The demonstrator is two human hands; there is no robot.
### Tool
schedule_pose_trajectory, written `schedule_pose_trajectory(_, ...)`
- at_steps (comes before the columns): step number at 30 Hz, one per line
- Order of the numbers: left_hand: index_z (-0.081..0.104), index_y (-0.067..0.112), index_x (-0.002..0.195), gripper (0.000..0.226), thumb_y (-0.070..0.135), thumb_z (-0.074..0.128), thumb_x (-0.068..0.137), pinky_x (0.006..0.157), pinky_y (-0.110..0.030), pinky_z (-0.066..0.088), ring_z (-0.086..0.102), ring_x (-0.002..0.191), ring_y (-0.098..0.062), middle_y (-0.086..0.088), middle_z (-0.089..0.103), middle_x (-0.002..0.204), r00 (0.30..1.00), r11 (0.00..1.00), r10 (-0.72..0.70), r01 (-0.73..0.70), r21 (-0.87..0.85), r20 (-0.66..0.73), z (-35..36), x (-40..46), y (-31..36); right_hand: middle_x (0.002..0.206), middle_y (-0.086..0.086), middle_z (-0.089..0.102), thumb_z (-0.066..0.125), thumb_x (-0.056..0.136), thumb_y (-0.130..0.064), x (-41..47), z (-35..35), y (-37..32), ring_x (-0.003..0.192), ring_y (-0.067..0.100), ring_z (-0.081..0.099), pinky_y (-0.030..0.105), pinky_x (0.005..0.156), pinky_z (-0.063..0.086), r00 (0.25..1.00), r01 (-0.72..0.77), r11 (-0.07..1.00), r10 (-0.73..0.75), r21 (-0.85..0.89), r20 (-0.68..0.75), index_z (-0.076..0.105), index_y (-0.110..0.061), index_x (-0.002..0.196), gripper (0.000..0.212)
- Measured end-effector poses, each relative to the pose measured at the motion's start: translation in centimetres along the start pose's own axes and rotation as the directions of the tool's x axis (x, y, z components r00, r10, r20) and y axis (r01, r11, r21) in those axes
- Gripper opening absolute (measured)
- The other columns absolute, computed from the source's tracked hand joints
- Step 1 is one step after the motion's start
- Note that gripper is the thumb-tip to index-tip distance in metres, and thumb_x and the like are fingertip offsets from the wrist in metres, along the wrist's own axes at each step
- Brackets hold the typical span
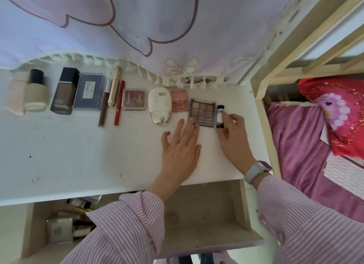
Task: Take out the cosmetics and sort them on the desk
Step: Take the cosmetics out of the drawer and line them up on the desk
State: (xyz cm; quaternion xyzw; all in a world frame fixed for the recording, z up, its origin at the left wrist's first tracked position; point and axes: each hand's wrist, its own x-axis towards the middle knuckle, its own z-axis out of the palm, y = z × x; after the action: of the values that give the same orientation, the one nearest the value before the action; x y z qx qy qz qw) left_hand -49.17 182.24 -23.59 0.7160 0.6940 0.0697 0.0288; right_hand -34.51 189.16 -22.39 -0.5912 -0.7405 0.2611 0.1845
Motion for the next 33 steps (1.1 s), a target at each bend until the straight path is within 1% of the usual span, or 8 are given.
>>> schedule_pose_trajectory(6, 0.018, 0.014, 0.147, 0.056, 0.038, 0.028, 0.097, 0.106, -0.047, 0.018, 0.014, 0.143, -0.020, -0.003, 0.010, 0.156, 0.985, 0.998, -0.060, 0.064, -0.020, 0.162, 0.7, 1.8, 1.2, 0.123, 0.017, 0.046, 0.049, 0.090, -0.007, 1.6, 0.0, 0.2, 0.108, 0.030, 0.045, 0.024, 0.093, 0.031, 1.000, 0.005, 1.000, -0.005, 0.000, -0.023, 0.037, -0.006, 0.137, 0.048)
schedule_pose_trajectory(11, 0.046, 0.010, 0.134, 0.047, 0.030, 0.049, 0.091, 0.100, -0.048, 0.032, 0.037, 0.133, -0.028, -0.009, 0.039, 0.146, 0.995, 0.993, -0.100, 0.101, -0.067, 0.026, -0.7, 0.1, 2.0, 0.126, 0.017, 0.046, 0.050, 0.091, -0.011, 1.0, -0.3, 0.7, 0.111, 0.031, 0.041, 0.018, 0.089, 0.023, 0.999, 0.049, 0.998, -0.049, -0.041, -0.001, 0.034, -0.005, 0.137, 0.049)
schedule_pose_trajectory(14, 0.054, 0.010, 0.126, 0.041, 0.026, 0.042, 0.090, 0.096, -0.046, 0.036, 0.043, 0.128, -0.031, -0.013, 0.047, 0.138, 0.989, 0.983, -0.134, 0.125, -0.135, -0.060, -1.5, -3.0, 2.6, 0.132, 0.014, 0.041, 0.050, 0.091, -0.013, -0.7, -0.9, 0.6, 0.118, 0.027, 0.037, 0.016, 0.095, 0.020, 0.999, 0.040, 0.999, -0.040, 0.000, 0.031, 0.033, -0.006, 0.138, 0.050)
schedule_pose_trajectory(17, 0.058, 0.009, 0.119, 0.039, 0.023, 0.039, 0.088, 0.095, -0.048, 0.038, 0.048, 0.124, -0.032, -0.014, 0.053, 0.131, 0.972, 0.957, -0.219, 0.196, -0.213, -0.087, -2.1, -7.1, 2.6, 0.129, 0.012, 0.043, 0.049, 0.091, -0.009, -3.5, -1.2, -0.5, 0.116, 0.025, 0.042, 0.028, 0.101, 0.035, 0.997, 0.077, 0.994, -0.078, 0.083, 0.015, 0.041, -0.006, 0.132, 0.042)
schedule_pose_trajectory(20, 0.061, 0.009, 0.113, 0.037, 0.020, 0.040, 0.086, 0.093, -0.048, 0.040, 0.051, 0.119, -0.032, -0.014, 0.057, 0.125, 0.937, 0.921, -0.337, 0.307, -0.241, -0.094, -2.4, -11.7, 1.9, 0.117, 0.015, 0.051, 0.049, 0.088, -0.001, -6.9, -0.6, -2.4, 0.104, 0.025, 0.052, 0.031, 0.090, 0.046, 0.968, 0.247, 0.957, -0.251, 0.151, 0.010, 0.050, -0.001, 0.121, 0.033)
schedule_pose_trajectory(25, 0.065, 0.005, 0.104, 0.025, 0.005, 0.054, 0.081, 0.088, -0.045, 0.040, 0.057, 0.110, -0.033, -0.015, 0.061, 0.116, 0.773, 0.773, -0.627, 0.602, -0.200, -0.097, -2.0, -19.4, -0.8, 0.100, 0.002, 0.060, 0.048, 0.089, -0.006, -11.9, 3.7, -5.4, 0.088, 0.000, 0.049, 0.012, 0.080, 0.041, 0.804, 0.389, 0.860, -0.492, 0.331, 0.333, 0.058, -0.006, 0.109, 0.022)
schedule_pose_trajectory(28, 0.064, 0.004, 0.106, 0.027, 0.003, 0.064, 0.079, 0.089, -0.048, 0.038, 0.055, 0.111, -0.033, -0.014, 0.059, 0.117, 0.632, 0.628, -0.775, 0.763, -0.151, -0.029, -1.6, -23.4, -3.2, 0.109, 0.002, 0.060, 0.046, 0.093, -0.010, -13.8, 7.7, -6.5, 0.095, 0.007, 0.053, 0.015, 0.083, 0.038, 0.652, 0.395, 0.873, -0.485, 0.286, 0.582, 0.054, -0.010, 0.120, 0.029)
schedule_pose_trajectory(33, 0.061, 0.005, 0.111, 0.026, 0.007, 0.059, 0.085, 0.097, -0.051, 0.031, 0.049, 0.117, -0.033, -0.014, 0.058, 0.119, 0.459, 0.460, -0.887, 0.875, -0.147, -0.047, -1.1, -27.7, -7.5, 0.125, 0.004, 0.054, 0.037, 0.097, -0.024, -15.3, 14.8, -8.9, 0.116, 0.017, 0.048, 0.026, 0.097, 0.037, 0.509, 0.503, 0.856, -0.406, 0.121, 0.759, 0.047, -0.012, 0.128, 0.035)
